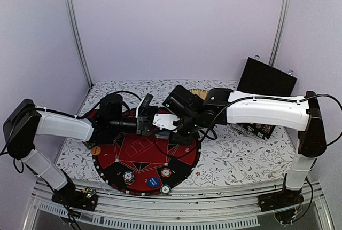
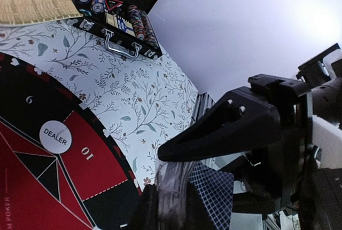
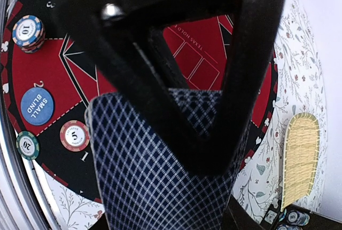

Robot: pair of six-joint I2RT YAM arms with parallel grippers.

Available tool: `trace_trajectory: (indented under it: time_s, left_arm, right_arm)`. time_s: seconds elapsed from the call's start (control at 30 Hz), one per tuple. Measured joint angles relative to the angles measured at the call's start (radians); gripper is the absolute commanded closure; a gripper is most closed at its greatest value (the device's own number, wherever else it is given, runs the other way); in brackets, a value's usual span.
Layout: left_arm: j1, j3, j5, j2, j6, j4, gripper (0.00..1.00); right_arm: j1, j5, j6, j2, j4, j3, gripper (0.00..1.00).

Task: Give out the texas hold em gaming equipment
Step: Pass from the right arm to the left

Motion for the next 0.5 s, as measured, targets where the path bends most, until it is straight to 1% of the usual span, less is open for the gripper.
trace_trajectory:
  time_s: [0.07,0.1,0.13,0.17,0.2,0.23,0.33,0.5]
  left_arm:
    - [-0.001,-0.003,0.004,0.001,0.023,-0.003,1.00]
    - [-0.001,-0.005,0.005,0.000,0.030,-0.002,1.00]
    - [-0.001,-0.007,0.004,-0.002,0.034,-0.001,1.00]
    - [-0.001,-0.013,0.002,-0.008,0.037,0.000,1.00]
    - [-0.001,-0.022,-0.003,-0.018,0.035,0.003,1.00]
    - [-0.002,-0.031,-0.008,-0.033,0.030,0.006,1.00]
    - [-0.006,-0.062,-0.005,-0.085,0.023,0.024,1.00]
    - [-0.013,-0.080,0.004,-0.124,0.020,0.052,1.00]
  right_arm:
    - [0.002,0.006,-0.002,0.000,-0.006,0.000,0.56]
    - [0.003,0.009,-0.002,0.000,-0.006,0.000,0.52]
    - [0.004,0.010,-0.003,-0.001,0.000,-0.005,0.42]
    - [0.005,0.010,-0.005,-0.004,0.010,-0.011,0.27]
    - [0.006,0.010,-0.007,-0.009,0.024,-0.022,0.05]
    - [0.009,0.010,-0.010,-0.016,0.049,-0.039,0.00]
    - [0.013,0.013,-0.016,-0.060,0.134,-0.117,0.01]
    - [0.006,-0.014,-0.039,-0.205,0.318,-0.336,0.01]
